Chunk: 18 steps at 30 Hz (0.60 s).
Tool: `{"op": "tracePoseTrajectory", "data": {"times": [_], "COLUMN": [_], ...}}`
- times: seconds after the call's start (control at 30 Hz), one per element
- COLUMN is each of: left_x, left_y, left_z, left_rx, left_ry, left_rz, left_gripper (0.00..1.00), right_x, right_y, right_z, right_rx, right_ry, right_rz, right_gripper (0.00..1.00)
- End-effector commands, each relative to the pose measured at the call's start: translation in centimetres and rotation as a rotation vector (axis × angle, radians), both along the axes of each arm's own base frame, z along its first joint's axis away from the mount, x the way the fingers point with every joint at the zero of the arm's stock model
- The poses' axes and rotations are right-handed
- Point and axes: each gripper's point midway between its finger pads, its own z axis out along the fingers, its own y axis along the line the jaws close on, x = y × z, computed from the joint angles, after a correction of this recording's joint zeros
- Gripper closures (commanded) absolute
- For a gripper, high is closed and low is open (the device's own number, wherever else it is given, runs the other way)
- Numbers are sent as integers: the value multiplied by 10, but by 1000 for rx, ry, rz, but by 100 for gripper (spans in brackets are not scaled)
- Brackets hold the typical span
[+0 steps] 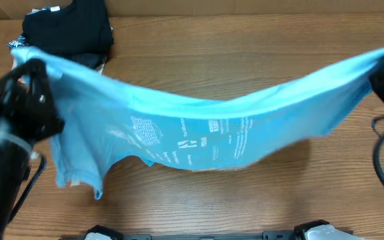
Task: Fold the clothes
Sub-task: 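Lift the shirt with both grippers and stretch it apart sideways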
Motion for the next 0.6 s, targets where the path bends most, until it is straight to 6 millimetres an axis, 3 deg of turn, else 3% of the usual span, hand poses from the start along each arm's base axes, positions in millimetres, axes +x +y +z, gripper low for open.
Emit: {"op": "tracePoseTrajectory", "data": {"times": [0.0,0.2,0.57], "left_x": [25,23,-22], "left_y": [-1,-1,-1], "left_z": [-6,-8,9], "left_rx": [80,95,47], "left_ry": [26,34,-16], "left_rz": [33,31,-65], "left_gripper": [96,96,96], "right_x": [4,-8,-31], "right_y": [-14,-17,-13], "right_z": [10,9,13], "right_rx": [-27,-34,-17], "right_ry": [-39,-32,-51], "right_rz": [-80,-79,-22], "right_gripper": [96,96,96]}}
